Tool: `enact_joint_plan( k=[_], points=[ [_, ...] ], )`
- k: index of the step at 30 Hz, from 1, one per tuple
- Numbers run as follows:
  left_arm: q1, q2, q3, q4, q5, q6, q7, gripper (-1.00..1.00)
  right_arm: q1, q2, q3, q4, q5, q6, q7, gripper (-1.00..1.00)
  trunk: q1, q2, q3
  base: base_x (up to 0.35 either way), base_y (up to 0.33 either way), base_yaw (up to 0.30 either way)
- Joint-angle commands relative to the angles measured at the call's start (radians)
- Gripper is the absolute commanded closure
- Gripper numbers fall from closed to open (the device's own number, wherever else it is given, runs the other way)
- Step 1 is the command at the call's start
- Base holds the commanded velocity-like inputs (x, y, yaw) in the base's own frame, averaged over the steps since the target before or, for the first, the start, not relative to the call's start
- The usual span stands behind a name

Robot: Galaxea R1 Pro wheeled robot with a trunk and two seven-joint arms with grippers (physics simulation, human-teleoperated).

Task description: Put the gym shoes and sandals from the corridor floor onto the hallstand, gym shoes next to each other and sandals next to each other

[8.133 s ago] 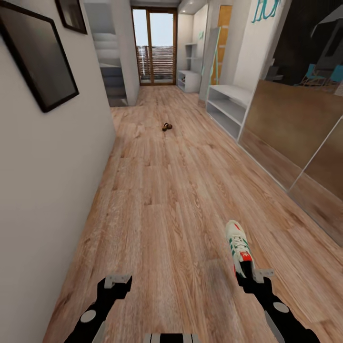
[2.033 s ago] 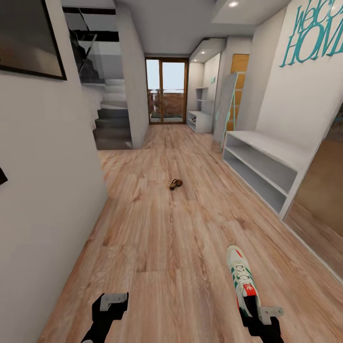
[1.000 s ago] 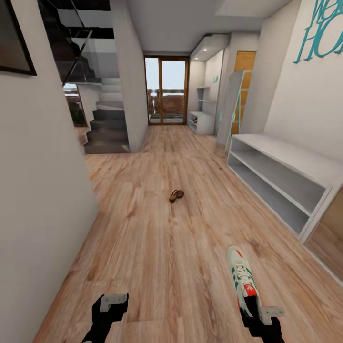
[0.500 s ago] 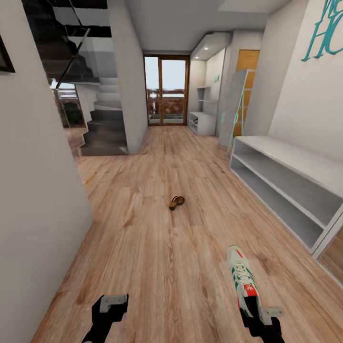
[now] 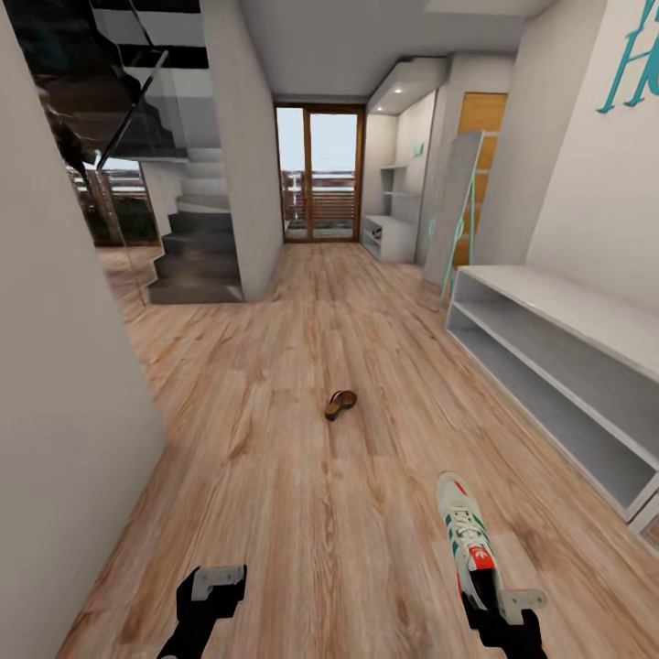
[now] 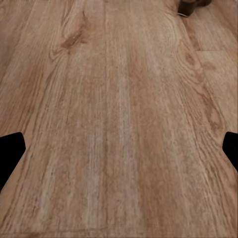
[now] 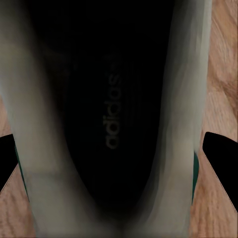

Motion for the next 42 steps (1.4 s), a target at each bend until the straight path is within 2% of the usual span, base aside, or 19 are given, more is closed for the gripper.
enact_joint_plan(
  k=[1,42],
  points=[
    [-0.001,0.001,-0.005,0.001,0.006,-0.004,0.007,-1.0,-0.001,0.001,-0.008,0.001,0.003,-0.003,0.009,1.0,0.0,0.0,-0.001,0.339,0.0,0.0],
    [-0.001,0.001,-0.006,0.001,0.006,-0.003,0.007,-1.0,-0.001,0.001,-0.008,0.001,0.003,-0.002,0.009,1.0,0.0,0.0,-0.001,0.339,0.0,0.0]
  ],
)
